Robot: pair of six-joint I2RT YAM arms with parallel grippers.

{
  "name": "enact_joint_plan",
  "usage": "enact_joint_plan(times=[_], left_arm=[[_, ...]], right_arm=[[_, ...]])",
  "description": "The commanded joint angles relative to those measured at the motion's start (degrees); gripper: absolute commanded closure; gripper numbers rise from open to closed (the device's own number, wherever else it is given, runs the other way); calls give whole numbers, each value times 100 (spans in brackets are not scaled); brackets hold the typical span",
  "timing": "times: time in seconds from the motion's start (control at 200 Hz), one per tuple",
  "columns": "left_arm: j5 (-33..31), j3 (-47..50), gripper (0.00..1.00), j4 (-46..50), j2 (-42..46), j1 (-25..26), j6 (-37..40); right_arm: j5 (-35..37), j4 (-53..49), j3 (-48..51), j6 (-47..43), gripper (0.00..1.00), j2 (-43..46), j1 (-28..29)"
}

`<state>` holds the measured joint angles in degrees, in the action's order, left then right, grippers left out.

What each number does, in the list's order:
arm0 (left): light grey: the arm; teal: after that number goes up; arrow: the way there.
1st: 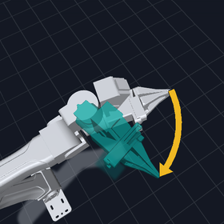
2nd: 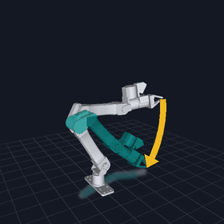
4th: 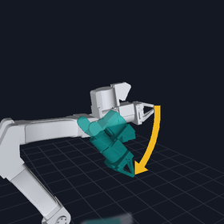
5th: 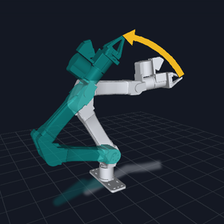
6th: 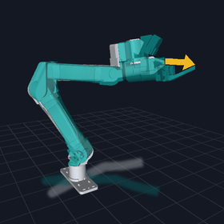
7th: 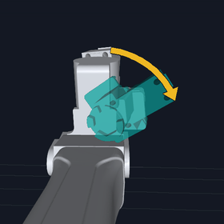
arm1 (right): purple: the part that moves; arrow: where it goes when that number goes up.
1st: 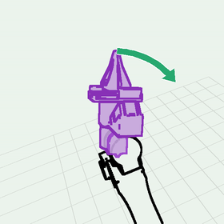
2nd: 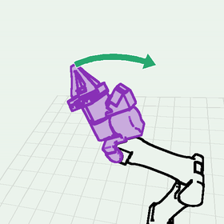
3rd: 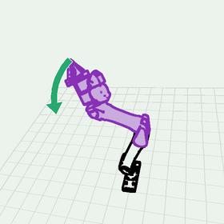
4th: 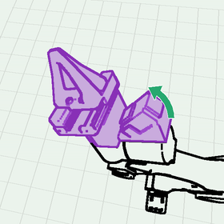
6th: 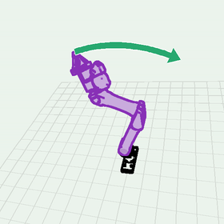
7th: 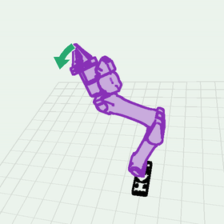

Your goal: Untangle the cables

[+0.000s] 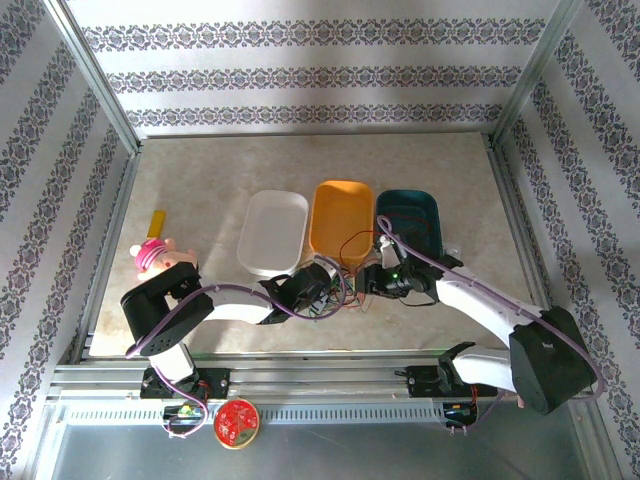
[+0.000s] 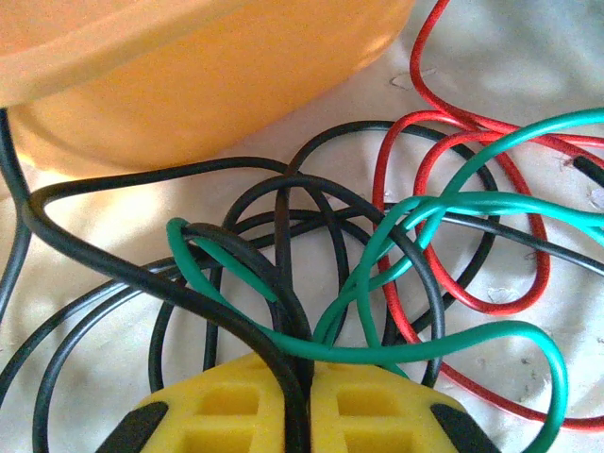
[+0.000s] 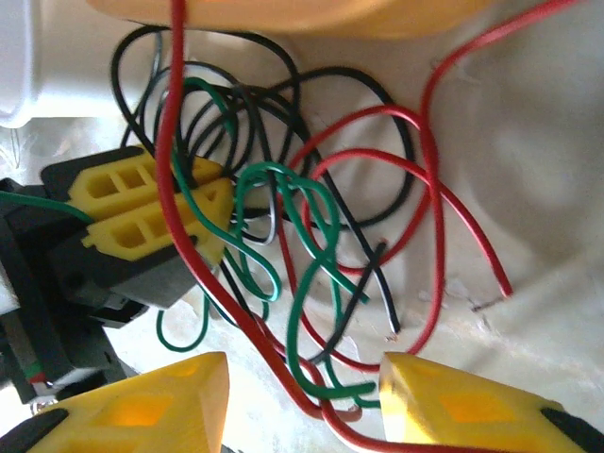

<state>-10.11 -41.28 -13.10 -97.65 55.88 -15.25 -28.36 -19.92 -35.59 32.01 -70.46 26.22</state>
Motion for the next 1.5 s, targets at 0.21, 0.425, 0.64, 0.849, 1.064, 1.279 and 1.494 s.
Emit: enact_joint_plan(times=[0.21,0.425,0.64,0.849,1.064,1.279,1.494], left_arm=[[560,3,90,571,-264,198,143],[602,3,90,647,-246,195,147],[615,24,91,603,-329,195,109],[616,19,91,554,-483,195,92],[555,-1,84,562,-606,195,49],[459,55,82,546,-659,195,-48],[423,135,83,473,-570,195,-59]], right_arm=[[621,-122,-601,-484,55,-557,182],[862,-121,-829,-474,87,-740,191],[1522,-152,-621,-264,100,134,199],[2597,-404,-813,-87,100,1358,191],[4184,-790,-1742,-415,100,2209,132],[4737,-590,-2545,-710,100,2484,40],[4369,-481,-2954,-694,100,1904,-723]])
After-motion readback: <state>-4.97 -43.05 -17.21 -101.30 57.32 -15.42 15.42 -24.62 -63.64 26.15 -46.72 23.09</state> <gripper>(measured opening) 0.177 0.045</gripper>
